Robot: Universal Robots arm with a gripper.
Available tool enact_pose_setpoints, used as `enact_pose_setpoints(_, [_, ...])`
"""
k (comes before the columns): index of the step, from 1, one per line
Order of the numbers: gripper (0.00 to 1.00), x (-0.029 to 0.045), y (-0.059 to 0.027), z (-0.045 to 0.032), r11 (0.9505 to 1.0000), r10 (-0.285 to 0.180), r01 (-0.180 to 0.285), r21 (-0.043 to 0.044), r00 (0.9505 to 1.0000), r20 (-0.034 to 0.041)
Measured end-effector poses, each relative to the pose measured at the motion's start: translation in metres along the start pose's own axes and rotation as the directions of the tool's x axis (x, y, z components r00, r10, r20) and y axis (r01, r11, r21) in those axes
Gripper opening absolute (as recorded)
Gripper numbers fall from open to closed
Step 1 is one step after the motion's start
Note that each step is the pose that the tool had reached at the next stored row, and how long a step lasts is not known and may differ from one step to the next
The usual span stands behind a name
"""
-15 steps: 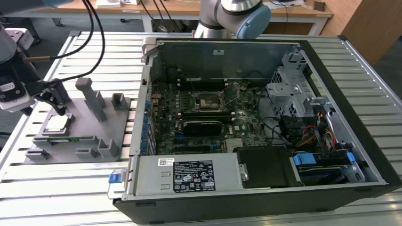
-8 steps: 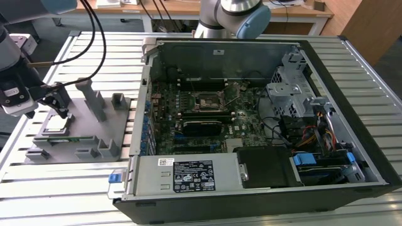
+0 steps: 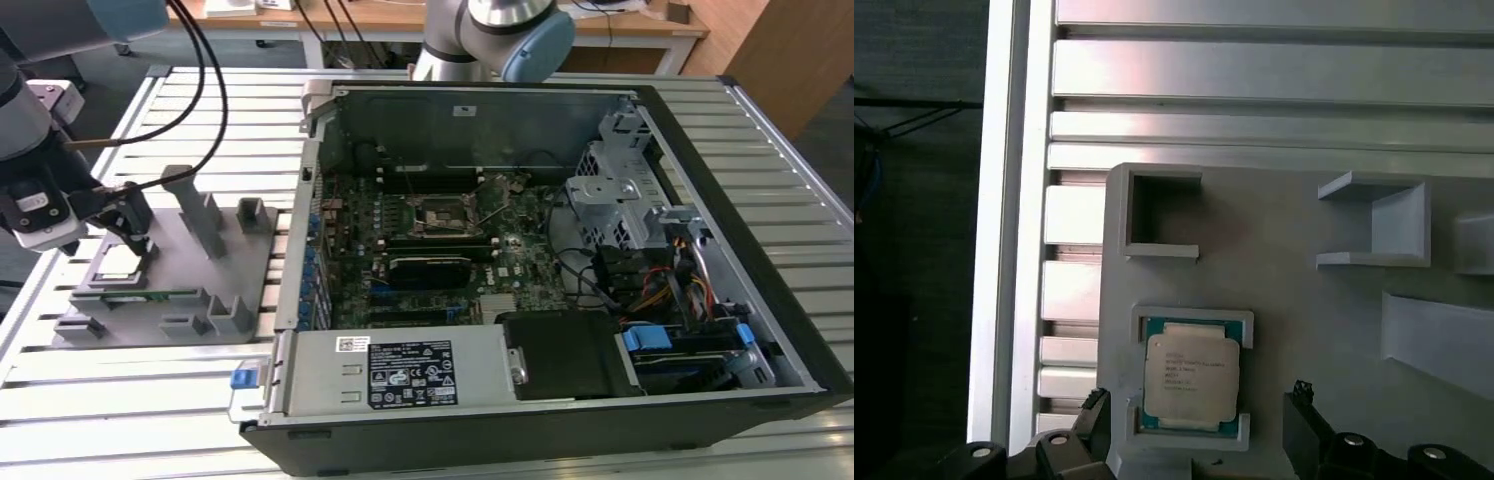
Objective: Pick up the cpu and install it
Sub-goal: 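Pick up the cpu and move it towards the insertion slot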
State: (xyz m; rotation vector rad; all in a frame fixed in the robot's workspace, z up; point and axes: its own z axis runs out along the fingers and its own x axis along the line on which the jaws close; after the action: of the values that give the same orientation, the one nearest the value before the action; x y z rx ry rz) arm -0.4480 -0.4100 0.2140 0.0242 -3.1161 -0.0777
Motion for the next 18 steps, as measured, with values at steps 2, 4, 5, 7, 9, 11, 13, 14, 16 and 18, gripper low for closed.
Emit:
enact_pose_setpoints(2, [0.78,0.0001,0.0001,0.0029,1.0000,0.000,0.000,0.0000,1.0000,0.0000])
enact_pose_setpoints(4, [0.78,0.0001,0.0004,0.0056,1.0000,0.000,0.000,0.0000,1.0000,0.0000])
enact_pose_setpoints(5, [0.76,0.0002,0.0005,0.0069,1.0000,0.000,0.000,0.0000,1.0000,0.0000])
enact_pose_setpoints(7, [0.69,0.0003,0.0007,0.0097,1.0000,0.000,0.000,0.0000,1.0000,0.0001])
enact_pose_setpoints(9, [0.69,0.0003,0.0014,0.0122,1.0000,0.000,0.000,0.0001,1.0000,-0.0001])
enact_pose_setpoints(11, [0.69,0.0005,0.0017,0.0149,1.0000,0.000,0.000,0.0000,1.0000,0.0001])
enact_pose_setpoints(13, [0.69,0.0008,0.0030,0.0173,1.0000,0.000,0.000,0.0001,1.0000,-0.0002])
enact_pose_setpoints(14, [0.69,0.0010,0.0033,0.0181,1.0000,0.000,0.000,0.0001,1.0000,-0.0001])
enact_pose_setpoints(16, [0.69,0.0015,0.0038,0.0205,1.0000,0.000,0.000,0.0001,1.0000,-0.0001])
enact_pose_setpoints(18, [0.69,0.0017,0.0045,0.0221,1.0000,0.000,0.000,0.0001,1.0000,0.0000])
